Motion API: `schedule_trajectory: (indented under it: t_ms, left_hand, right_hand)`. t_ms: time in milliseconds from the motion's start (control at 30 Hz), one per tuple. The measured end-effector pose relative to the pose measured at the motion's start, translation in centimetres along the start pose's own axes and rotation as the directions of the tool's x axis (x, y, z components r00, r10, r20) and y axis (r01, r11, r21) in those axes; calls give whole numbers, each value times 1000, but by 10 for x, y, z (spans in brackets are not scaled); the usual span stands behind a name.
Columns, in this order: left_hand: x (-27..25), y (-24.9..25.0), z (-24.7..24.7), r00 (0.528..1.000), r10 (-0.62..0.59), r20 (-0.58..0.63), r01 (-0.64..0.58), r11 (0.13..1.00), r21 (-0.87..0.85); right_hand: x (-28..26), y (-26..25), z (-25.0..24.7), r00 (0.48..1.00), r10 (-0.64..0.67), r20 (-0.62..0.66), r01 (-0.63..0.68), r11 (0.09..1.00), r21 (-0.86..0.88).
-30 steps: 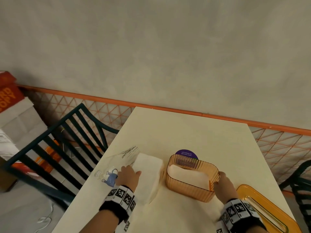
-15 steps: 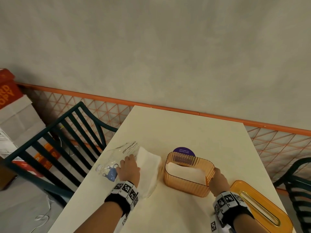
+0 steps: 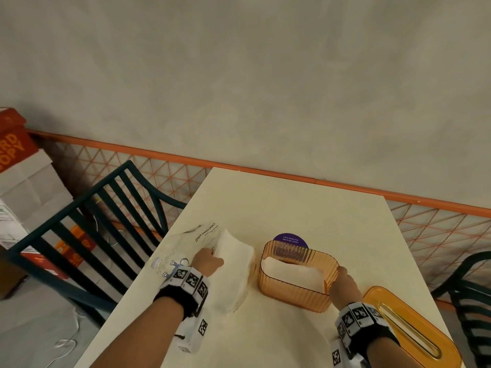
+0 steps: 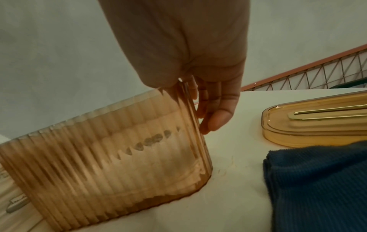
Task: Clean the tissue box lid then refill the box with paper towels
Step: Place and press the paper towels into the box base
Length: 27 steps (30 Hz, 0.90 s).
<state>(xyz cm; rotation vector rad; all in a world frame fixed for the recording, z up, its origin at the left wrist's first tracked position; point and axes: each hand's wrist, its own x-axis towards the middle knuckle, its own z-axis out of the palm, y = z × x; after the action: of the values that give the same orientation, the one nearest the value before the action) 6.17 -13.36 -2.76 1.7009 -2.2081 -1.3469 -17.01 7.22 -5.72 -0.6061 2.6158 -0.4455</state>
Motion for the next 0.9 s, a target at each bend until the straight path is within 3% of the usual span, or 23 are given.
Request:
schedule_trajectory:
  t_ms: [133,233,300,367,433,500,633,733,900]
  left_hand:
    - [-9,7,-28,993,79,88,-51,958,-283]
    - [-22,8,-46,989,116,94,-49,845,-532]
    - [-32,13,-53,986,155,65,-78,762,-643]
    - [-41,19,-54,982,191,12,-129,708,-695]
    - [-49,25,-50,976,213,-50,-186,686,-703]
    - [-54,26,-46,965,235,-116,-250,696,-673]
    - [-60,21,-42,910,311,-274,-414,699,-583]
    - [-57,6,-36,885,336,-322,-461,725,-513]
    - [-51,-17,-19,944,238,-229,-325,791,-519]
  right_hand:
    - [-1,0,-19,998,-18,53,19,1000,-6]
    - [-12,-22,-44,978,-181,-106,183,983,7]
    - [-27,-53,-52,923,-351,-155,378,901,214]
    - [-45,-92,-51,866,-499,-4,445,770,457]
    - [-61,-127,-37,782,-601,165,419,703,574]
    - [-69,-153,-18,729,-649,217,389,653,649]
    - [-74,-175,9,743,-663,91,407,556,725]
    - [-73,-175,26,756,-651,74,429,577,695]
    - [-74,-162,49,742,-635,218,436,703,562]
